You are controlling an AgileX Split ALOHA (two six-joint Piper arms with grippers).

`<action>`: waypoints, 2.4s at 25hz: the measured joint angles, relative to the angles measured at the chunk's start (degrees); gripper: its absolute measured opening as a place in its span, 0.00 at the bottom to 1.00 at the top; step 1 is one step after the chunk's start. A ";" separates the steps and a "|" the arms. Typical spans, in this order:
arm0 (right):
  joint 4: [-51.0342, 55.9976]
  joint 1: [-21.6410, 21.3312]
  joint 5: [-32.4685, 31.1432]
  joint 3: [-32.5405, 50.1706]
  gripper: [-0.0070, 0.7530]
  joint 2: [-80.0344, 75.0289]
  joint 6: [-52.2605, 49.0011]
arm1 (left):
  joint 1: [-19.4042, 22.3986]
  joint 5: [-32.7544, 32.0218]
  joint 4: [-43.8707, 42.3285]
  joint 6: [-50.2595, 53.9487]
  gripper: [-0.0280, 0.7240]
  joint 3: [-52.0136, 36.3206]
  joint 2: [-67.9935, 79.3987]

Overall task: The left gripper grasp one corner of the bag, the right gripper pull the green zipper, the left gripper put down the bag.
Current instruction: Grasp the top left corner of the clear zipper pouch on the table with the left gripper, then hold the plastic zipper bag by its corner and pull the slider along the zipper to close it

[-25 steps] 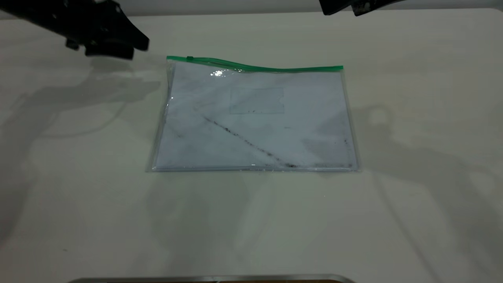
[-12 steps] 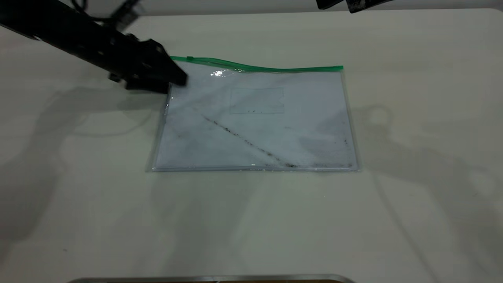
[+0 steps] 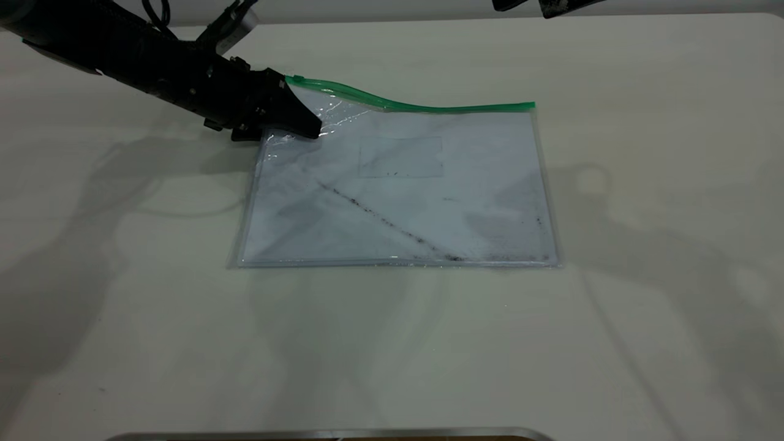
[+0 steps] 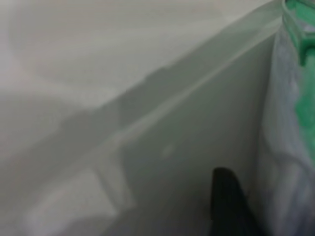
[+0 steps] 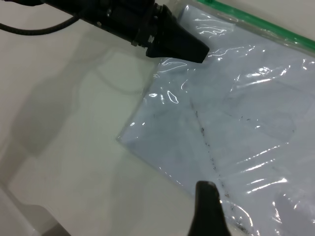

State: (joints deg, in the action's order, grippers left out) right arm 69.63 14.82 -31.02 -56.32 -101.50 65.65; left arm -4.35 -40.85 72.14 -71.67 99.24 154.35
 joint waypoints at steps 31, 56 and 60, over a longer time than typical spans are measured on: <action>23.85 3.45 -6.93 -16.13 0.78 -23.94 38.62 | -8.99 -7.48 -34.84 -14.72 0.13 -0.06 -15.03; 31.78 8.11 2.54 -24.79 0.71 -33.01 51.19 | -12.03 2.07 -36.07 -27.24 0.13 -0.06 -15.03; 31.79 8.11 1.65 -26.65 0.71 -34.32 51.26 | -12.03 2.07 -36.07 -27.24 0.13 -0.06 -15.03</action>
State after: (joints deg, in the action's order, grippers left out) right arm 101.42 22.93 -29.37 -82.97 -135.82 116.91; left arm -16.38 -38.78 36.07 -98.91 99.17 139.32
